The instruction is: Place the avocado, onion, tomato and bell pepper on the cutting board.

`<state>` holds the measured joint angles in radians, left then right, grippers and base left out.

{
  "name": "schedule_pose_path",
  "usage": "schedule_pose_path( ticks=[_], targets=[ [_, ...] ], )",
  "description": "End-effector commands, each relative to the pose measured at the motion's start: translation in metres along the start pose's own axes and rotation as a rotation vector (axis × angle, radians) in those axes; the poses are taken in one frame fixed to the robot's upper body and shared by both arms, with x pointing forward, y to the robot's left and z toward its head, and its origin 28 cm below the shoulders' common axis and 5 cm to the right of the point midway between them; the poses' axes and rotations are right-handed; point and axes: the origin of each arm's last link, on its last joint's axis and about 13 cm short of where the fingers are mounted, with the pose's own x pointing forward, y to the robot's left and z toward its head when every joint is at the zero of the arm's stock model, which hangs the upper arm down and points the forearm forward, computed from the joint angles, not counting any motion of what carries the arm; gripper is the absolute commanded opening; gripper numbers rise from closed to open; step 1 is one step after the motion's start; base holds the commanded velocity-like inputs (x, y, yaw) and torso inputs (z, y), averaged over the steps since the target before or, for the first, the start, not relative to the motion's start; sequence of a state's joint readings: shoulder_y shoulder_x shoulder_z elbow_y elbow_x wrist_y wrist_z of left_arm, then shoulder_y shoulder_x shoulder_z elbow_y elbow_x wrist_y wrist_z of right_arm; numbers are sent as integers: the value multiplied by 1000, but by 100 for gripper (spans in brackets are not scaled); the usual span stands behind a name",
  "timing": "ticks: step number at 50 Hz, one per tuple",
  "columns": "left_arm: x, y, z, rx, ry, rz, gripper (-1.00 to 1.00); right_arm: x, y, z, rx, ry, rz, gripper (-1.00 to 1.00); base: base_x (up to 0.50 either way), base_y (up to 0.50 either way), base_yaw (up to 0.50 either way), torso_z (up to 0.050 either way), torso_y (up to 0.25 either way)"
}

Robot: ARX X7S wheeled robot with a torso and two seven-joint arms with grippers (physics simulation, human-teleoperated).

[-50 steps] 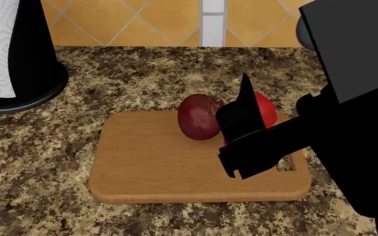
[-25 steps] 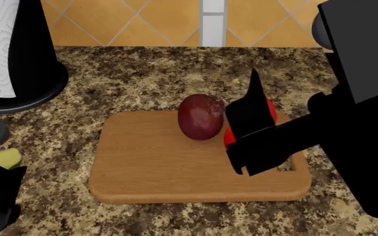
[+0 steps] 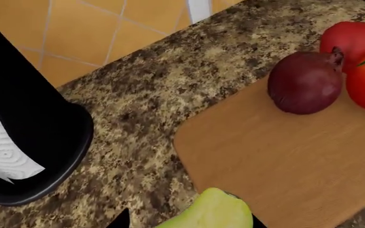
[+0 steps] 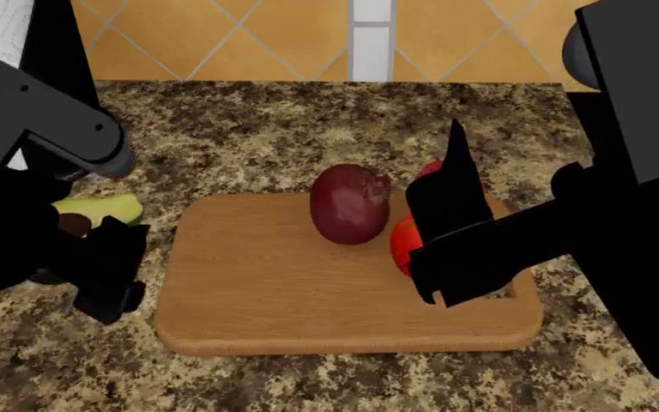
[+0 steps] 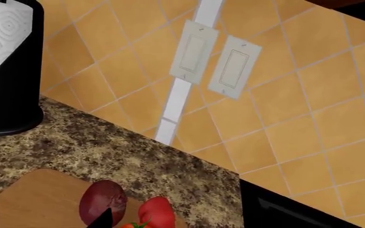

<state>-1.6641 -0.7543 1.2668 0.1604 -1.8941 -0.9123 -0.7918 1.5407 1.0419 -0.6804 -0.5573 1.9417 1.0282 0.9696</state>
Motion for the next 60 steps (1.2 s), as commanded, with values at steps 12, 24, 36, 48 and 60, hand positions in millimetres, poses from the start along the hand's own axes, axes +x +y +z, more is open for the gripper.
schedule_pose_path(
  ticks=[12,24,36,48,60],
  targets=[
    [32,-34,24,49,-71,-201,-100,-1,-1,-3,11,-23,16,100,0,0,0,0,0],
    [48,-43,33,76,-86,-246,-100,-5,-2,-2,13,-22,8,100,0,0,0,0,0],
    [67,-51,29,84,-59,-252,-100,-7,-2,-2,10,-17,-1,100,0,0,0,0,0],
    [83,-55,23,52,-43,-262,-100,-10,-3,-1,7,-16,-10,100,0,0,0,0,0],
    [90,-56,17,46,-36,-259,-100,-10,-3,5,-5,-22,-12,100,0,0,0,0,0]
  ],
)
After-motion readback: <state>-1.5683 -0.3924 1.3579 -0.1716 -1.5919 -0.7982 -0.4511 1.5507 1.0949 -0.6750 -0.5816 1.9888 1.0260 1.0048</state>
